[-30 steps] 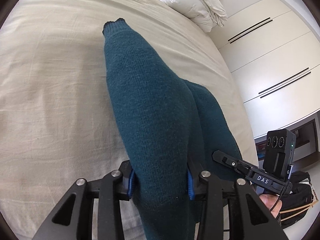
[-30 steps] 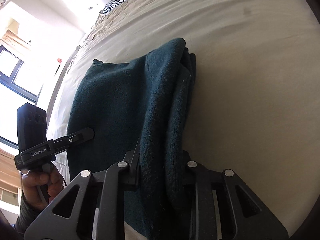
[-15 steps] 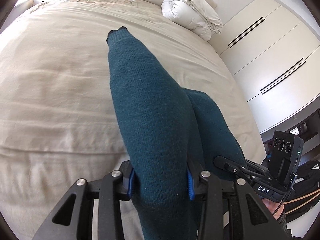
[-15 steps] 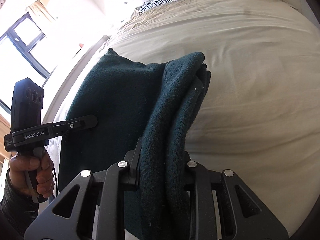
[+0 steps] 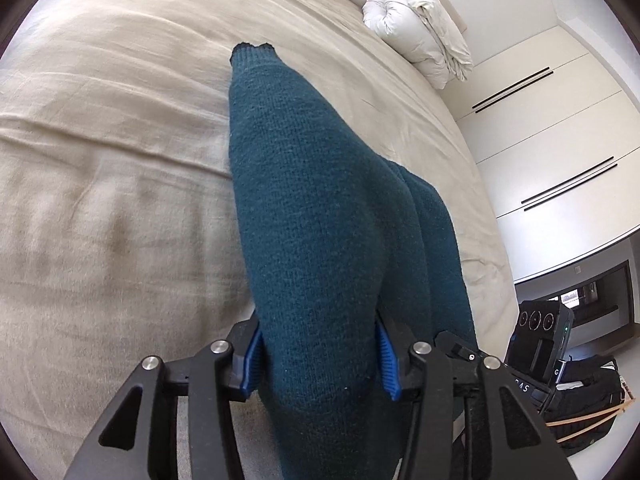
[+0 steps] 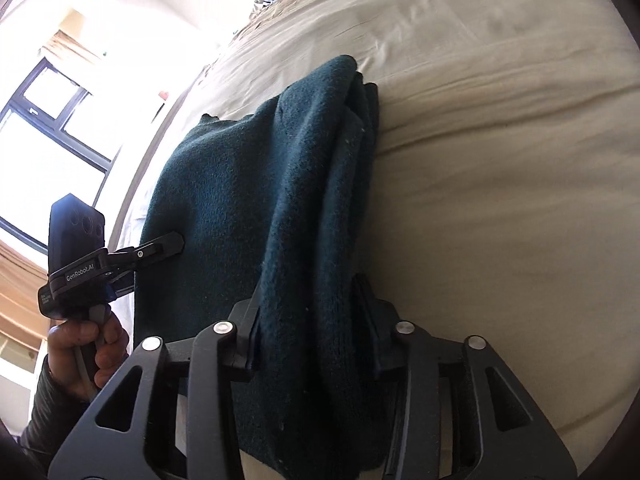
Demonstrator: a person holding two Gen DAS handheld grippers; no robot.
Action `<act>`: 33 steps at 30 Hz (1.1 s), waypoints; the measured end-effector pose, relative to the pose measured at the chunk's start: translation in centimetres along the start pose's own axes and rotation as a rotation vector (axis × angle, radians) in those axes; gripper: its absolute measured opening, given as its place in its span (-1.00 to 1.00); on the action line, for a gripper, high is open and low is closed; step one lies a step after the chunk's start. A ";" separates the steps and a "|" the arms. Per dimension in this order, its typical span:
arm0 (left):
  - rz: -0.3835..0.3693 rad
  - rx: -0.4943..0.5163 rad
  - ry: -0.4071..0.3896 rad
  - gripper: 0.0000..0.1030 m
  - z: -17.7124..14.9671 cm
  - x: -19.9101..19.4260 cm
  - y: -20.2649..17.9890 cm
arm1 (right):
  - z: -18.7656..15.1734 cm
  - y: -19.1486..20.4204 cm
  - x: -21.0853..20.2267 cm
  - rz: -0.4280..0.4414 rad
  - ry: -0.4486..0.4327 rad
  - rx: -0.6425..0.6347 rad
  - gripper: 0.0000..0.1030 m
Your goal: Fold small clothes
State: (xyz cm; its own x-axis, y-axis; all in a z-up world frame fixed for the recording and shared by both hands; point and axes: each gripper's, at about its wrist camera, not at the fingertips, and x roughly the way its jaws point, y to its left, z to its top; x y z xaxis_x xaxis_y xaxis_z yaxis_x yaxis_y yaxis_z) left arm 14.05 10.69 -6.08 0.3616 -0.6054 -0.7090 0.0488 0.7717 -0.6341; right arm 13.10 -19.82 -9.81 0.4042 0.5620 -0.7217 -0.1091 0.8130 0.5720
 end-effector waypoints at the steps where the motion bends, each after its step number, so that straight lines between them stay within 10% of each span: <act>1: 0.005 -0.002 -0.002 -0.01 -0.1 -0.1 0.0 | -0.9 -0.4 -0.4 0.011 -0.005 0.016 -0.21; 12: 0.178 0.147 -0.199 0.12 1.5 -6.0 -6.1 | -1.0 -1.4 -7.9 0.020 -0.154 0.058 -0.15; 17: 0.167 0.218 -0.200 0.13 3.5 -2.4 -8.6 | 1.0 2.3 -7.0 0.208 -0.147 0.009 -0.19; 25: 0.193 0.181 -0.138 0.13 5.2 3.7 -6.2 | 1.2 1.7 -0.7 0.138 -0.037 0.024 -0.29; 33: 0.260 0.346 -0.182 0.19 3.4 5.6 -6.7 | -2.3 -1.3 -0.8 0.235 -0.089 0.020 -0.52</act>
State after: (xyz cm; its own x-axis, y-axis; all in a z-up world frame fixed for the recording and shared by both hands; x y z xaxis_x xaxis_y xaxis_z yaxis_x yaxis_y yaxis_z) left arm 18.89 2.81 -4.72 0.5587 -0.3633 -0.7456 0.2314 0.9315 -0.2806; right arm 10.85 -20.97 -10.90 0.4483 0.7191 -0.5309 -0.1920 0.6576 0.7285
